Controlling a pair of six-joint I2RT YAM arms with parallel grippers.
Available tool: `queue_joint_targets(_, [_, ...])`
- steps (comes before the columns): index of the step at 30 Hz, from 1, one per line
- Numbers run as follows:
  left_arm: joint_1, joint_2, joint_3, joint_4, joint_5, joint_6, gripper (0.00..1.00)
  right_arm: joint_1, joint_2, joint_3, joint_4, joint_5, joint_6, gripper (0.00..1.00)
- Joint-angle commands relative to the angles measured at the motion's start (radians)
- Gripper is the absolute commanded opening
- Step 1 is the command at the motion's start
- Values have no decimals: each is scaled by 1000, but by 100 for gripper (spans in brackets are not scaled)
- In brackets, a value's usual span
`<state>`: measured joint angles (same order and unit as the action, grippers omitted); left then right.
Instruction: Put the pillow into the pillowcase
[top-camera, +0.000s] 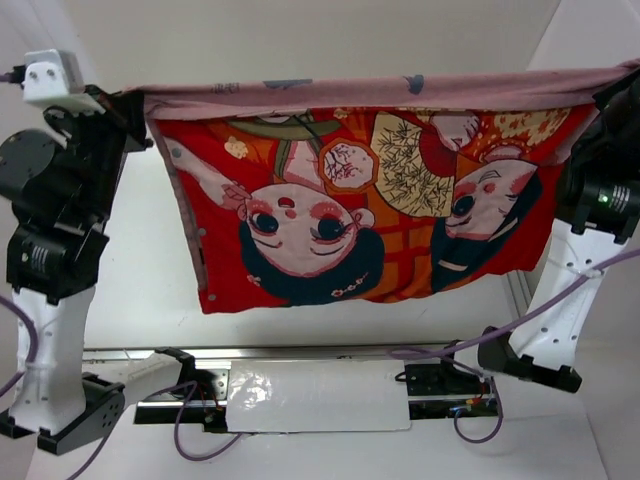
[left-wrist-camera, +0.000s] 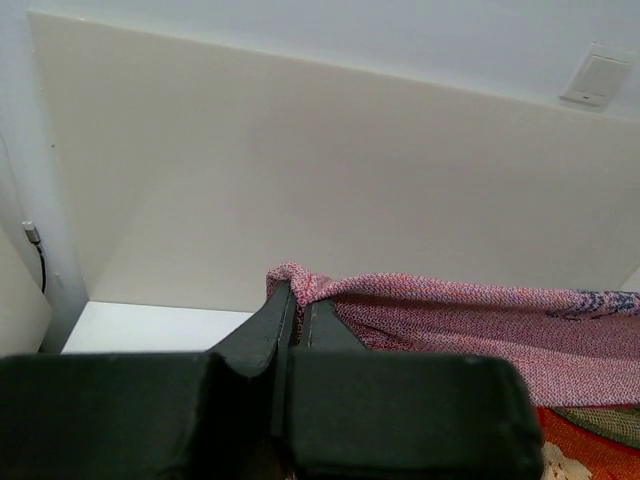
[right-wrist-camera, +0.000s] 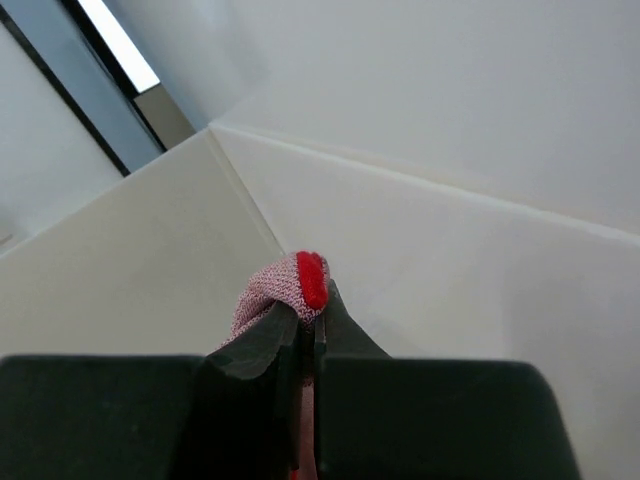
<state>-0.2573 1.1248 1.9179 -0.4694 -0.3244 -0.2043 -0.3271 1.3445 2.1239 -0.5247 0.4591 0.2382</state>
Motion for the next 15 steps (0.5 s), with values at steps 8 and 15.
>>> queue_joint_targets(8, [61, 1, -305, 126, -202, -43, 0, -78, -4, -495, 221, -236, 50, 0])
queue_joint_targets(15, [222, 520, -198, 195, -4, -156, 0, 147, 368, -494, 354, -168, 38, 0])
